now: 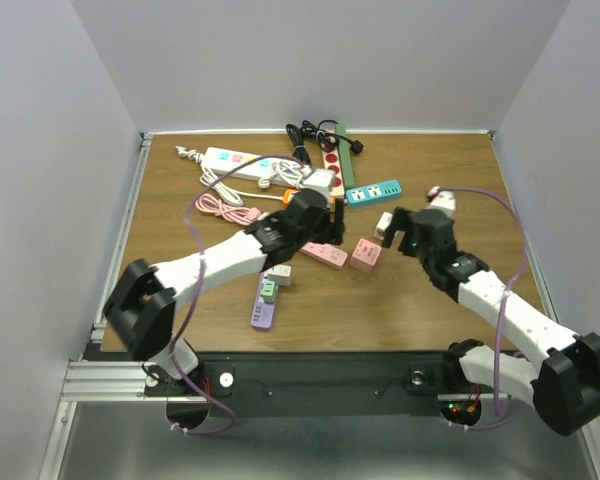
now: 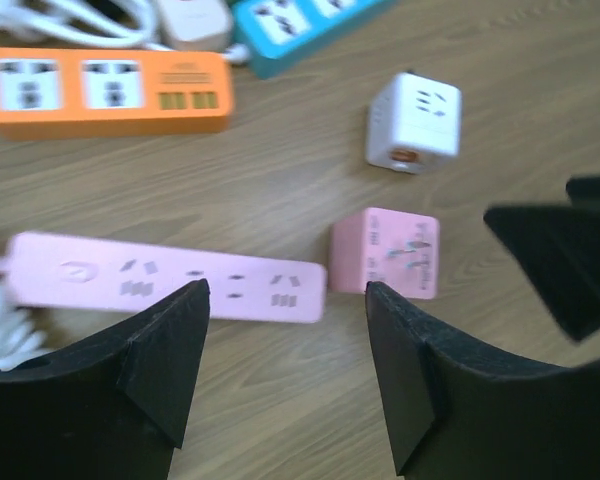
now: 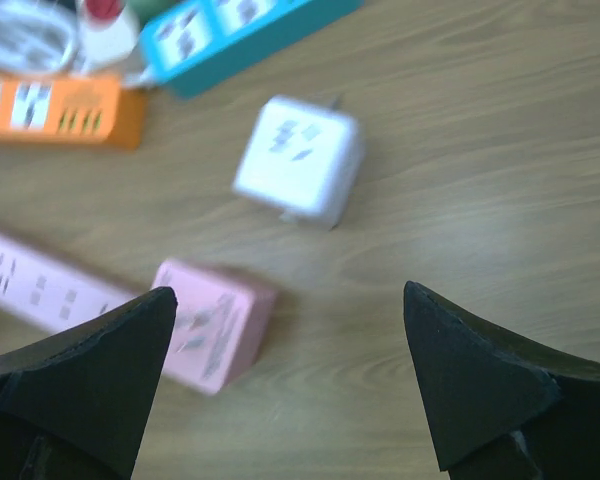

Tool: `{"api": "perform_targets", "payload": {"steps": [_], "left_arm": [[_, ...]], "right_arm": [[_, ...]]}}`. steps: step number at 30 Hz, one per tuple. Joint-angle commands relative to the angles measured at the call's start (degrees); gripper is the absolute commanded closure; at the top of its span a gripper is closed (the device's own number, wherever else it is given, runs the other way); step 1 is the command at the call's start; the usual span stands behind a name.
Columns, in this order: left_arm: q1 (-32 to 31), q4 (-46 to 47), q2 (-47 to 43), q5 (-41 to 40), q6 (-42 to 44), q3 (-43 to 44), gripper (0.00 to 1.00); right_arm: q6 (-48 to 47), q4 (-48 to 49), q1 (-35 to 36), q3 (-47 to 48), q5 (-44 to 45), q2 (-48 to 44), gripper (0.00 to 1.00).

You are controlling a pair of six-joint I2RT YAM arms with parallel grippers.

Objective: Insert the plug

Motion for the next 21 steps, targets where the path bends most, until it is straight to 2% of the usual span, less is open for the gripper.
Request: {"api": "perform_targets", "payload": {"steps": [1, 4, 6, 11, 12, 14, 21], "left_arm": [[-5.75, 3.26, 7.89, 0.59, 3.51, 8.07, 0.25], [-7.07, 3.17, 12.64, 2.43, 3.86, 11.5, 0.23], [-7.68, 3.08, 15.1, 3.75, 4.13, 13.16, 0.19], [-8.57, 2.2, 18.71, 4.72, 4.92, 15.63, 0.16], [-8.65, 2.2, 19.67, 5.51, 4.92, 16.33, 0.09], [-8.83, 1.85, 20.73, 5.25, 5.18, 17.12, 0.04], [-9.27, -0.26, 23.81, 3.66, 8.07, 19.24, 0.02]], "right_arm": [[-3.01, 0.71, -11.88, 0.08, -6.71, -3.72, 0.0], [-3.89, 0.88, -16.99, 0.34, -10.31, -4.17, 0.0], [-4.15, 0.88, -18.57, 0.17, -11.3, -4.08, 0.0], [-4.06, 1.59, -19.28, -0.62, -13.84, -3.64, 0.0], [-3.89, 1.68, -19.28, -0.8, -14.02, -3.55, 0.0], [-4.06, 1.85, -19.37, -0.89, -14.72, -3.55, 0.0], [-4.41, 1.76, -19.46, -0.89, -15.43, -4.26, 0.0]]}}
